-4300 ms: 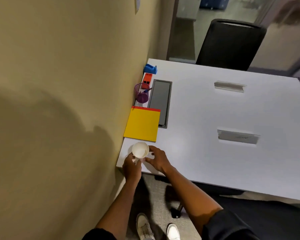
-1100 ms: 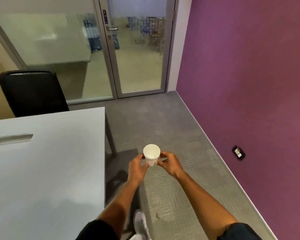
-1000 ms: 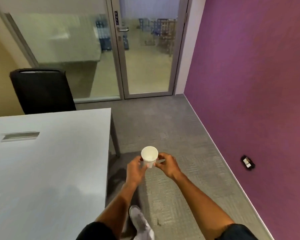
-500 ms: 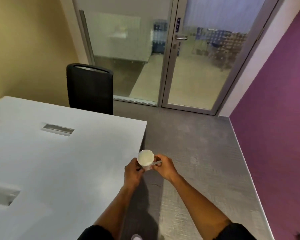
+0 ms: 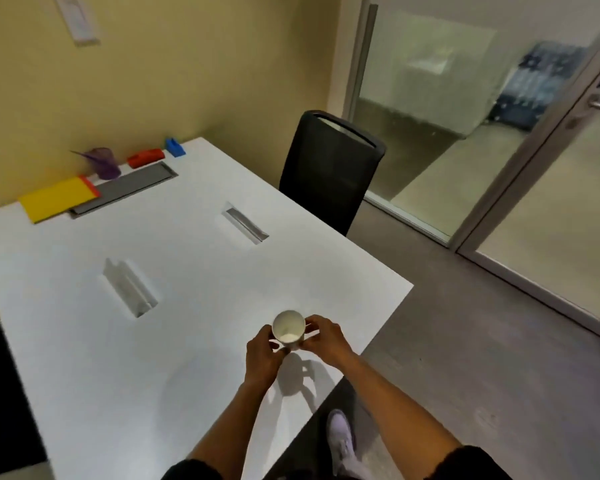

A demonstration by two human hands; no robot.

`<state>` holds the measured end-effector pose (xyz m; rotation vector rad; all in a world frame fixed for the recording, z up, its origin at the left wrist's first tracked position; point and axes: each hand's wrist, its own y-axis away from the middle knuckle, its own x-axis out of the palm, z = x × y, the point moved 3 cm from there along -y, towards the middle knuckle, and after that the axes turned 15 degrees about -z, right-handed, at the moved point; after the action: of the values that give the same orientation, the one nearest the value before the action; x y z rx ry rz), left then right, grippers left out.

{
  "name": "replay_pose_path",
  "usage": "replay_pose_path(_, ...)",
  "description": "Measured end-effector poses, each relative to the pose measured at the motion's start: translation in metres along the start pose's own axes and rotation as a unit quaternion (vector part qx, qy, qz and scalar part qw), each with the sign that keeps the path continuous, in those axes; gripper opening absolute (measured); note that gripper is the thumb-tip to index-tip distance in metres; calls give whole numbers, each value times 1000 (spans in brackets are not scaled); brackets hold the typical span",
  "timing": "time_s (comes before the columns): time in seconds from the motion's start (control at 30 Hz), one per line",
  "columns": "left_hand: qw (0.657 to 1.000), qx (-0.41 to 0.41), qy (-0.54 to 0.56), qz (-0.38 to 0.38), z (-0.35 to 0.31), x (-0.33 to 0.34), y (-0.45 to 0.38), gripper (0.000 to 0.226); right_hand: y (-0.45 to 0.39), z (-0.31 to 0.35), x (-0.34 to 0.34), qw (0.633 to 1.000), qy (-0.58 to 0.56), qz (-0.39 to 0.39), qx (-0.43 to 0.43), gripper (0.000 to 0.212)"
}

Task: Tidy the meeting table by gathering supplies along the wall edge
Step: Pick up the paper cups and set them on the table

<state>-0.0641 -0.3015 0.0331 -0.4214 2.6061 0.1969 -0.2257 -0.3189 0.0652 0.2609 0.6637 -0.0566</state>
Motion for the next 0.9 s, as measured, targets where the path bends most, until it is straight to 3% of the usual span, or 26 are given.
replay_pose_path(0.37,977,-142,17,-158,19,-3,-9,31,-72,8,41,981,24,169,-96,43)
replay_pose_path(0.63,949,-235,19,-209,30,31,18,38,-86,-27,54,961,26,259,-91,39)
replay_pose_path(0.9,927,-287,25,-238,38,47,33,50,-90,-40,66,944,84,299,-113,30)
